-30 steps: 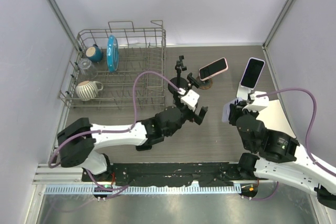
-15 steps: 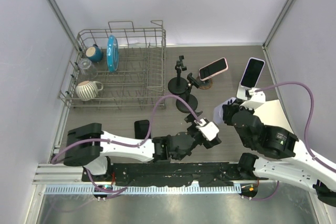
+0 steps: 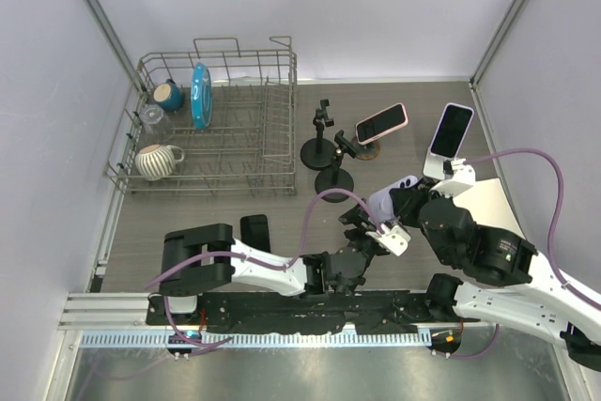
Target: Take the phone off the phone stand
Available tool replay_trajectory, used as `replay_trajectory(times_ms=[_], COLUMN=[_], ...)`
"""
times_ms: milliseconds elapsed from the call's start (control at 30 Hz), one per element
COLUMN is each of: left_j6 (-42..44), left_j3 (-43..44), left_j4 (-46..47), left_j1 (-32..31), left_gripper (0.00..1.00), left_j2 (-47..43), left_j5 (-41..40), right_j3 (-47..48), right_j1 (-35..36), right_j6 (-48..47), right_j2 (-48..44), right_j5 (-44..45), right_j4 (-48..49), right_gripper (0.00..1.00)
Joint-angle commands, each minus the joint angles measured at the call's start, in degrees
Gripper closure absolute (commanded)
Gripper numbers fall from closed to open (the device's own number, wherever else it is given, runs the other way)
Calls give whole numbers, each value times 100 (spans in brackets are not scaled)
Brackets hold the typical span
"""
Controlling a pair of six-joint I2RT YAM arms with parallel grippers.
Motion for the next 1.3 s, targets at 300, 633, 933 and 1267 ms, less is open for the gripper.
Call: replay_trajectory(times_ms=[300, 633, 933, 1267], left_j6=[35, -1244, -4366, -7179], left_j3=[-96, -430, -711, -1642], left_j4=[1190, 69, -3185, -4040], left_j1=[-64, -73, 567, 1693], left_gripper=[81, 100, 100, 100], left_j2=[-132, -763, -2117, -3173], left_j5=[-947, -860, 1124, 3824], right_j3=[-161, -311, -126, -196], right_j1=[27, 27, 27, 18], right_j6=[760, 392, -451, -672], right_j2=[-371, -714, -916, -1119], right_j5=[280, 360, 360, 535], right_j4=[745, 1306, 1553, 1413], right_gripper=[99, 39, 17, 17])
